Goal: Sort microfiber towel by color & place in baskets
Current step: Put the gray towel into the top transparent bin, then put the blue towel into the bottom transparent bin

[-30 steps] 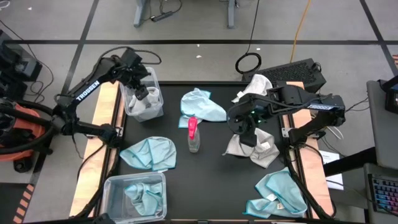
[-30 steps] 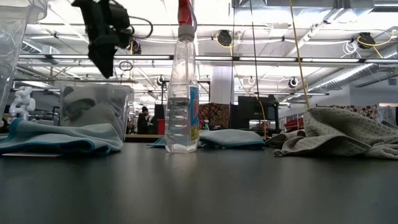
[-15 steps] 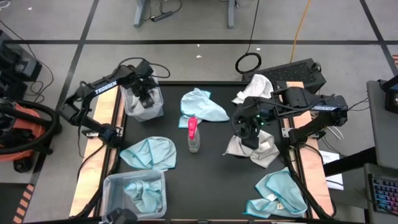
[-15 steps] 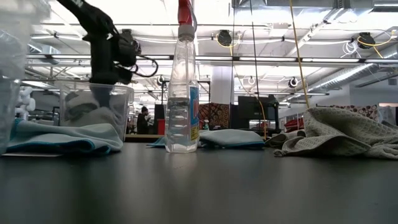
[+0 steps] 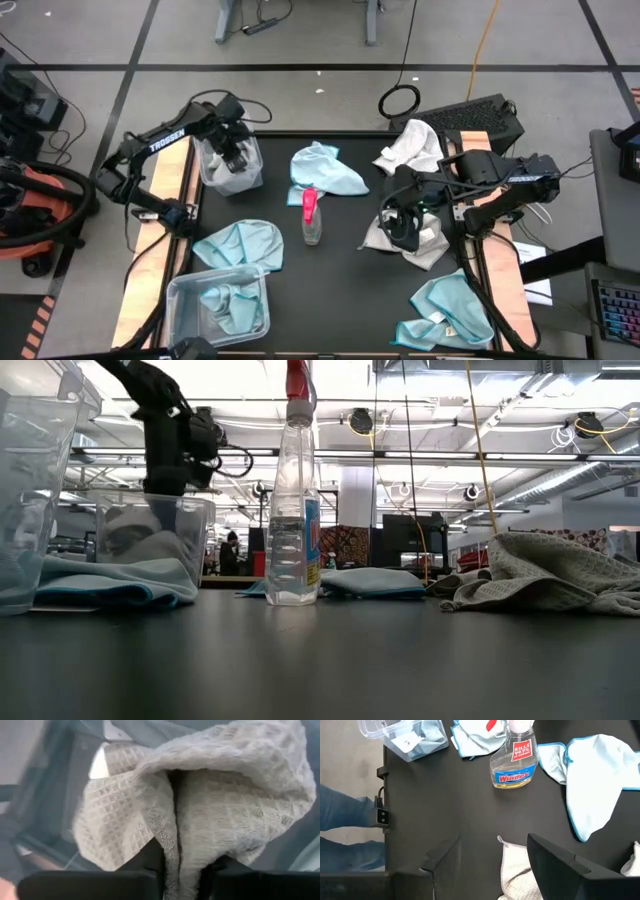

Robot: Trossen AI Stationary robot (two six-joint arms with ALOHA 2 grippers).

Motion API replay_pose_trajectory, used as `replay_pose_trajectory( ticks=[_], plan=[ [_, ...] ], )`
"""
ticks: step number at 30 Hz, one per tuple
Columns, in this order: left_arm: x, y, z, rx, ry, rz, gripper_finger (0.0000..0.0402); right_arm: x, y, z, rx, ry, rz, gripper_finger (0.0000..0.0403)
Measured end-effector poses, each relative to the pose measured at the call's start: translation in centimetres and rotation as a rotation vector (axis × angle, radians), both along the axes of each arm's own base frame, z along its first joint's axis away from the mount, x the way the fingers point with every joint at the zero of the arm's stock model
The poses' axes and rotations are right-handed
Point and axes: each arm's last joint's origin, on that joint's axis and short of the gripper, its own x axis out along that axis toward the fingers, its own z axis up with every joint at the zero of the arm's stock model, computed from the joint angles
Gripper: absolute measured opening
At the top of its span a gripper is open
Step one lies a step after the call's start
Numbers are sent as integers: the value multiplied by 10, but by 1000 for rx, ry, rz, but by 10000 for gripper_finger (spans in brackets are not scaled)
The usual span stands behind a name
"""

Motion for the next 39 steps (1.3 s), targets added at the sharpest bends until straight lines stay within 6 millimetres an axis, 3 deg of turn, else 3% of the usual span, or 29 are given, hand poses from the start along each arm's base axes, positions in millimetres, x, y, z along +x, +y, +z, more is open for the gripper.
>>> replay_pose_trajectory(
  ticks=[9, 14, 18, 23, 30, 39],
  plan=[
    [-11, -23, 78, 120, -186, 12, 184, 0, 0, 0, -20, -2, 26, 217],
    [-16, -61, 115, 63, -393, -112, 211, 0, 0, 0, -35, -3, 47, 217],
    [-17, -95, 129, 40, -475, -213, 212, -2, 0, -1, -61, 17, 79, 217],
    [-20, -131, 137, -4, -511, -336, 212, -5, -1, -3, -99, 52, 126, 217],
    [-17, -163, 136, -41, -449, -463, 212, -10, -4, 0, -149, 43, 153, 217],
    [2, -191, 97, -102, -297, -624, 212, -23, -8, 9, -144, 0, 134, 217]
  ],
)
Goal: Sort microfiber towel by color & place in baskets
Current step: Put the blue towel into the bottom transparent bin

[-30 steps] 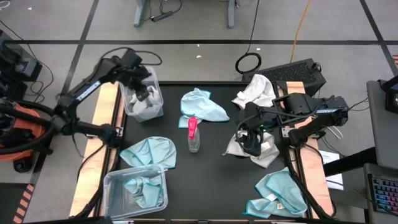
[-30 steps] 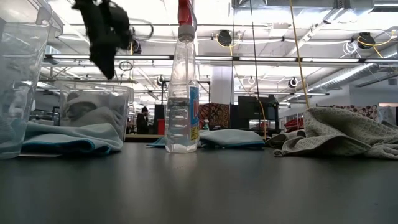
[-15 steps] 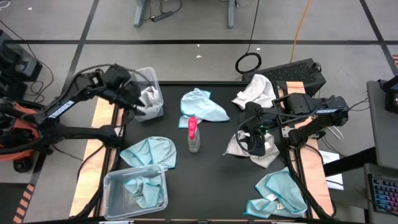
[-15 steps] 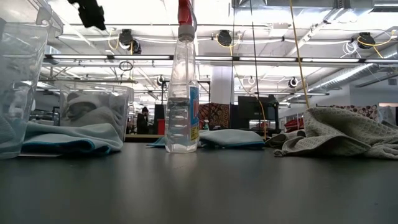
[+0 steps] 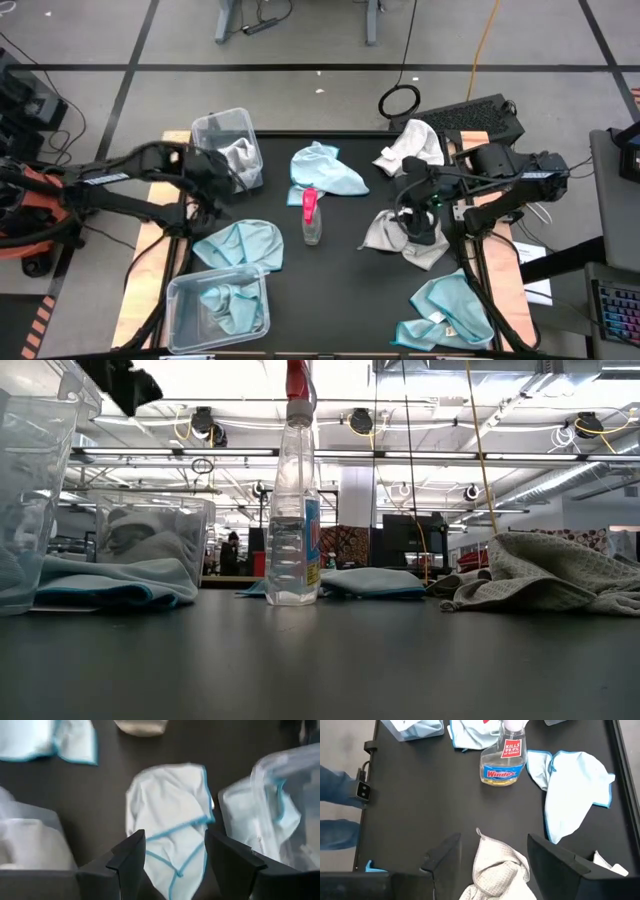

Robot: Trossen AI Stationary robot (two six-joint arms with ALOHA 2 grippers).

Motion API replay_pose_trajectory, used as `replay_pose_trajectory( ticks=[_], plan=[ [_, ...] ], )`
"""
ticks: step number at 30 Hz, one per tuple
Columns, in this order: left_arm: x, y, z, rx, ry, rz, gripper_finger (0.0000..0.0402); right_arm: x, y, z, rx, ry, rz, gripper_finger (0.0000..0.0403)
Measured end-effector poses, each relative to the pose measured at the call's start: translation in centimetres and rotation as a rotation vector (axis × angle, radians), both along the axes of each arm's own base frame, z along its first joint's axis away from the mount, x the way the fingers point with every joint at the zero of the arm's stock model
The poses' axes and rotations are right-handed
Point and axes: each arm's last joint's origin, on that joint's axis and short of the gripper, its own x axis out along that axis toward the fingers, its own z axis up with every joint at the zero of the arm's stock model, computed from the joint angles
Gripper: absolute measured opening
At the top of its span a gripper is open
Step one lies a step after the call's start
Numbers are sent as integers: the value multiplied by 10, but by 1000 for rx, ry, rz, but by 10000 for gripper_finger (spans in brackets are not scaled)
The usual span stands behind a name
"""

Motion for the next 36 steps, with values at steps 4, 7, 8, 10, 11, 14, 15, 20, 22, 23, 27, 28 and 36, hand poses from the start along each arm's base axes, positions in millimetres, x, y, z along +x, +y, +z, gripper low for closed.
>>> replay_pose_trajectory(
  ticks=[4, 7, 8, 10, 11, 14, 15, 20, 22, 23, 27, 28, 36],
  plan=[
    [10, -12, -26, 43, 69, -73, 212, -8, -1, 5, -1, -25, -19, 217],
    [16, -19, -47, 87, 106, -106, 212, -13, -1, 7, 7, -37, -27, 217],
    [17, -21, -53, 96, 110, -110, 212, -14, -2, 8, 9, -41, -30, 217],
    [20, -24, -67, 101, 119, -106, 212, -17, -2, 9, 16, -45, -36, 217],
    [21, -25, -74, 98, 122, -99, 213, -18, -2, 10, 18, -46, -37, 217],
    [22, -28, -93, 89, 137, -82, 226, -22, -3, 11, 22, -51, -42, 217],
    [21, -28, -100, 90, 145, -74, 233, -23, -3, 12, 23, -50, -43, 217],
    [17, -30, -131, 104, 186, -21, 279, -25, -4, 11, 23, -30, -47, 217],
    [21, -30, -133, 127, 199, -11, 295, -25, -4, 11, 24, -28, -47, 217],
    [24, -30, -133, 139, 199, -3, 301, -25, -4, 11, 24, -28, -47, 217],
    [32, -32, -142, 94, 232, -16, 312, -25, -4, 11, 20, -29, -40, 217],
    [36, -34, -144, 54, 235, -25, 313, -25, -4, 11, 20, -29, -40, 217],
    [53, -43, -166, 126, 261, -33, 313, -26, 2, 11, 28, -29, -18, 217]
  ],
)
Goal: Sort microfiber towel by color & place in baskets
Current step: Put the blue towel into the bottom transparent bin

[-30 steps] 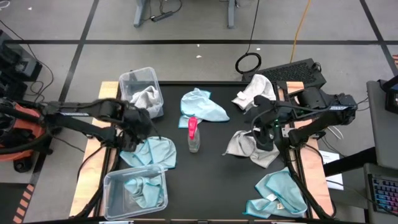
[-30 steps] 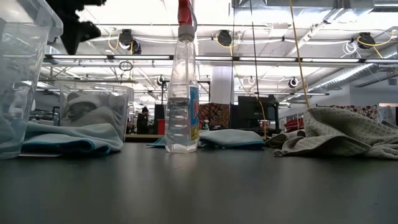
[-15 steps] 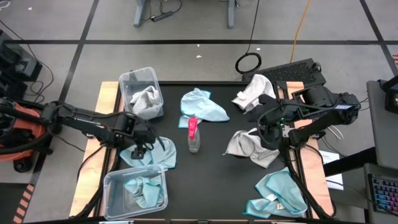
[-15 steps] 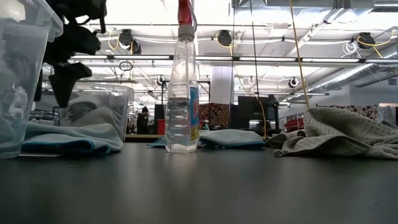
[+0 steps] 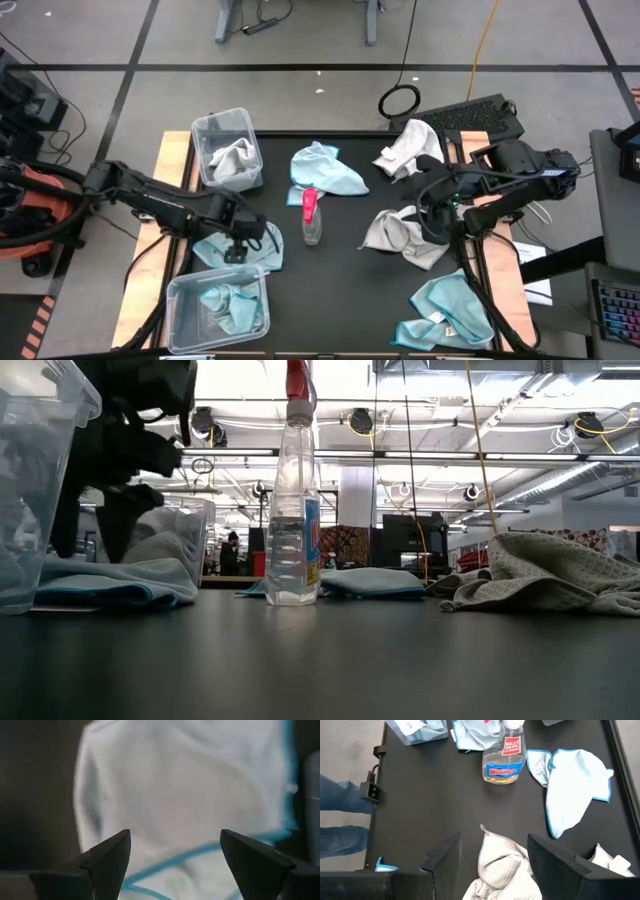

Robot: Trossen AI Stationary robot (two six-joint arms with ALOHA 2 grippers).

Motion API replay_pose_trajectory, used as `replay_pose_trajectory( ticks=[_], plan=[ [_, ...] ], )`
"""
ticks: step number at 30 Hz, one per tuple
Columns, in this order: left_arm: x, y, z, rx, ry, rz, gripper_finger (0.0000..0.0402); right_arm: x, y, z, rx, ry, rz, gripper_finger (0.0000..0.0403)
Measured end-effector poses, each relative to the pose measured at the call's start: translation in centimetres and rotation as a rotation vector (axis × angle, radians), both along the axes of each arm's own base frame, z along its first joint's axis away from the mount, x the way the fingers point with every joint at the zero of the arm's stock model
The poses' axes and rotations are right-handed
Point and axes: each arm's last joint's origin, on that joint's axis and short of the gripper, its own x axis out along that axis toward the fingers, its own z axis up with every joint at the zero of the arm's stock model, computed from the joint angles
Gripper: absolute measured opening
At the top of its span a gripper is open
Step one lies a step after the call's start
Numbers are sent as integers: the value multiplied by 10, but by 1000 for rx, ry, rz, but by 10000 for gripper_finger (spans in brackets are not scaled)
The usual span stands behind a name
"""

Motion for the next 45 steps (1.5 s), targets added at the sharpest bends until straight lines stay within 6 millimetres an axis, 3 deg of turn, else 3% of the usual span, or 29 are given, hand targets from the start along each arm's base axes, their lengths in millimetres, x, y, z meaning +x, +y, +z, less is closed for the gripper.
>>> replay_pose_trajectory(
  ticks=[5, 11, 14, 17, 22, 25, 32, 40, 45],
  plan=[
    [9, 1, -13, 100, 7, 46, 313, -1, 4, 0, 15, 0, -3, 217],
    [23, -2, -38, 64, 33, 59, 313, -2, 9, 0, 31, 0, -2, 217],
    [26, -3, -48, 61, 89, 89, 294, -3, 12, 0, 42, 1, -3, 217],
    [28, -4, -50, 40, 93, 96, 232, -4, 14, 0, 42, 8, 6, 217],
    [34, -4, -38, 41, 23, 69, 42, -5, 14, -1, 35, 14, 15, 217],
    [35, -2, -27, 67, -8, 71, 22, -5, 14, -1, 19, 12, 23, 217],
    [39, 5, 31, 151, -72, 102, 18, -6, 13, -1, -14, 10, 42, 217],
    [25, 9, 138, 174, -236, 150, 18, -13, 10, 4, -44, -20, 44, 217],
    [5, 4, 207, 22, -403, 187, 17, -22, 6, 8, -68, -53, 40, 217]
  ],
)
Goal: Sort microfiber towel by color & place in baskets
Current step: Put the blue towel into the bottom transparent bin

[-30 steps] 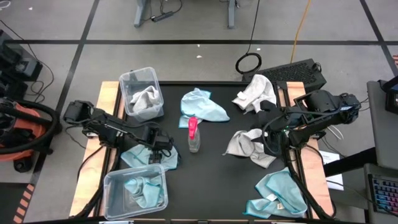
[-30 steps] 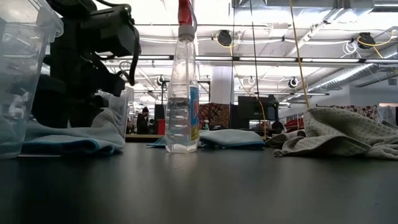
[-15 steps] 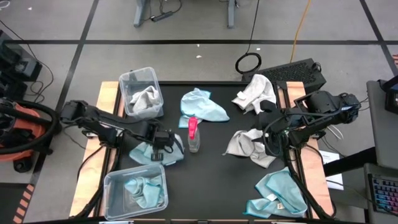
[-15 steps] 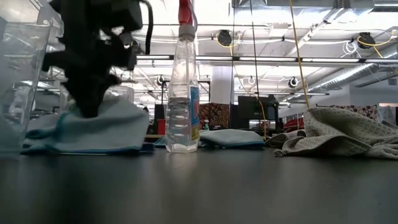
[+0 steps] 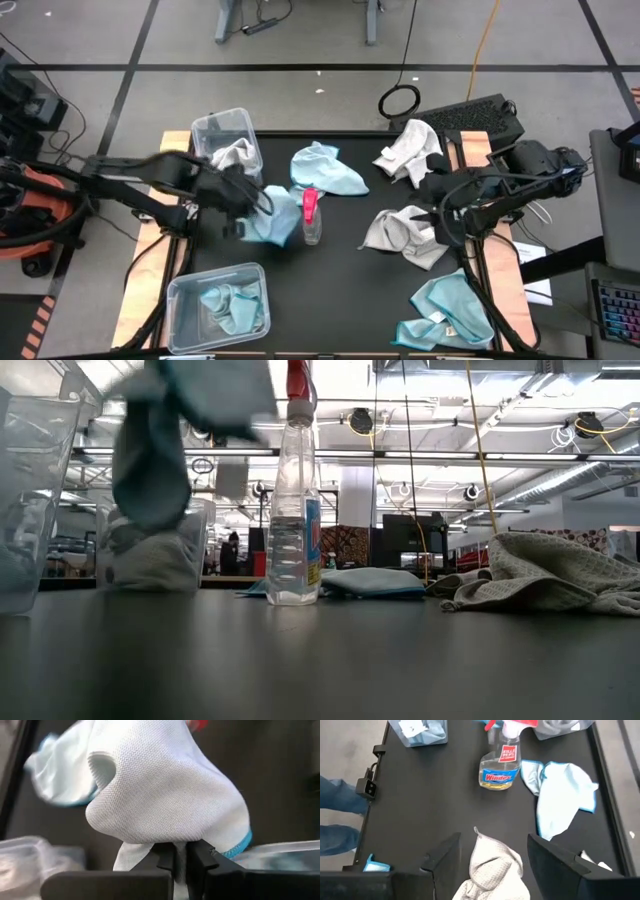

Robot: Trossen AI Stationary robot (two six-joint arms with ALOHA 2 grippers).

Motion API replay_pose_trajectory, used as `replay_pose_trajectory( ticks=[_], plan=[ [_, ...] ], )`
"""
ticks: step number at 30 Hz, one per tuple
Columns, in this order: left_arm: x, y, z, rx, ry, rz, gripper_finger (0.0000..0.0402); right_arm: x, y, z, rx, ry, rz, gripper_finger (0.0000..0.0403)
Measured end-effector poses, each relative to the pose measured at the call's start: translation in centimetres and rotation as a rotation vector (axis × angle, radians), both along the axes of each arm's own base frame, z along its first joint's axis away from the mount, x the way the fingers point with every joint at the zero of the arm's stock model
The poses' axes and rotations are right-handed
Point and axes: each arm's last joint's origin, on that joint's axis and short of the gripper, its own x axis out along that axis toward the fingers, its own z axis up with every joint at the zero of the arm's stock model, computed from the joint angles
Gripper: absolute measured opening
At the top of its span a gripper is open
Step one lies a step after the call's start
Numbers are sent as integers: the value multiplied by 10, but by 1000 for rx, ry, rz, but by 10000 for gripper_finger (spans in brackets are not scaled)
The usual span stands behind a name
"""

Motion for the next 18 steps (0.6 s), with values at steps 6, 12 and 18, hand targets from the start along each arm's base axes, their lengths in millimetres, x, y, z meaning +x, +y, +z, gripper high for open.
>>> replay_pose_trajectory(
  ticks=[6, 12, 18],
  plan=[
    [-25, -15, 58, -259, -196, -63, 17, -10, -4, 5, -27, -37, 5, 217],
    [-38, -39, 72, -479, -157, -102, 17, -20, -8, 10, -31, -66, 13, 217],
    [-43, -68, 62, -544, -9, -130, 17, -28, -10, 13, -23, -88, 12, 217]
  ],
)
